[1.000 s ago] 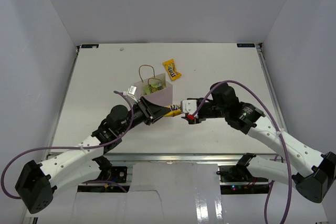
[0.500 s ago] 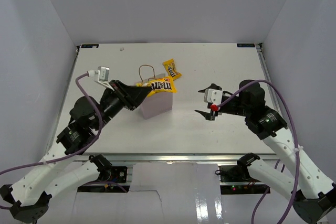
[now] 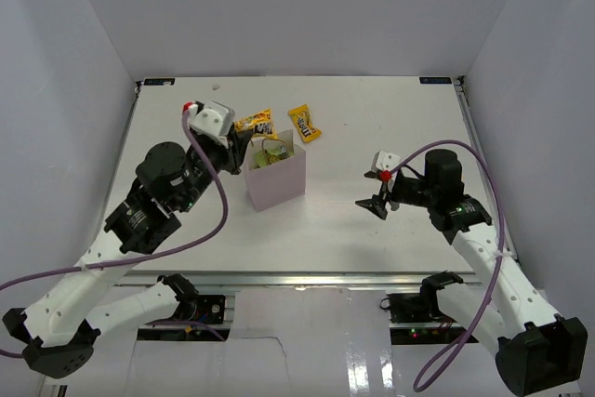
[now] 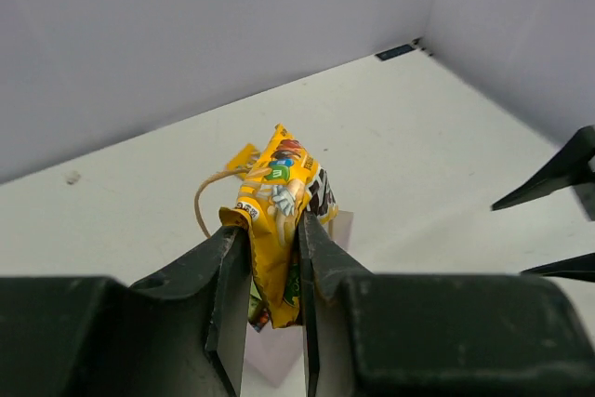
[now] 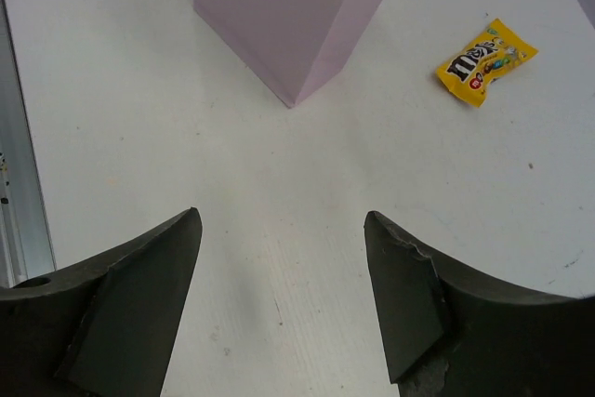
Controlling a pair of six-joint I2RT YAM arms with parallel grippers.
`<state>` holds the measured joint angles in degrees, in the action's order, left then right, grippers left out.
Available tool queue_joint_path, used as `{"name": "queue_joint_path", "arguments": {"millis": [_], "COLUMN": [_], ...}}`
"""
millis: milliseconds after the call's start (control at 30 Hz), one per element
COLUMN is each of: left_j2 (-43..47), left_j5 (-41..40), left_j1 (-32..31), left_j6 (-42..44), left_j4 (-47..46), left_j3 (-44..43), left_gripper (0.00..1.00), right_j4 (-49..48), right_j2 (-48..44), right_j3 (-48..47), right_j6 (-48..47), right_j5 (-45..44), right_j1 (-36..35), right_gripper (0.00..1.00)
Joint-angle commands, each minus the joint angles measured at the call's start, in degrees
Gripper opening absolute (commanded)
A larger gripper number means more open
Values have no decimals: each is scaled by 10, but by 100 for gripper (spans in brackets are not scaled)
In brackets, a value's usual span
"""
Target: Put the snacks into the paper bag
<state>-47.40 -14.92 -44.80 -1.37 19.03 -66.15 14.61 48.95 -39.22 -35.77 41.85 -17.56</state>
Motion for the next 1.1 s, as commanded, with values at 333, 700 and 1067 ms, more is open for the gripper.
{"name": "queue_joint_path", "arguments": {"millis": [333, 700, 1067], "left_j2": [-101, -100, -105], "left_j5": [-21, 64, 95], "left_j1": [1, 18, 46], "left_j6": [293, 384, 371], "left_j4": [-102, -79, -88], "left_j3": [20, 73, 85], "left_gripper": [8, 14, 49], "right_j4": [-49, -49, -49], "right_j2": [-25, -29, -27], "right_j3": [13, 15, 16], "right_j6": [18, 19, 22], "right_j5": [60, 67, 72], "right_j1": [25, 34, 40], "right_gripper": [77, 77, 77]}}
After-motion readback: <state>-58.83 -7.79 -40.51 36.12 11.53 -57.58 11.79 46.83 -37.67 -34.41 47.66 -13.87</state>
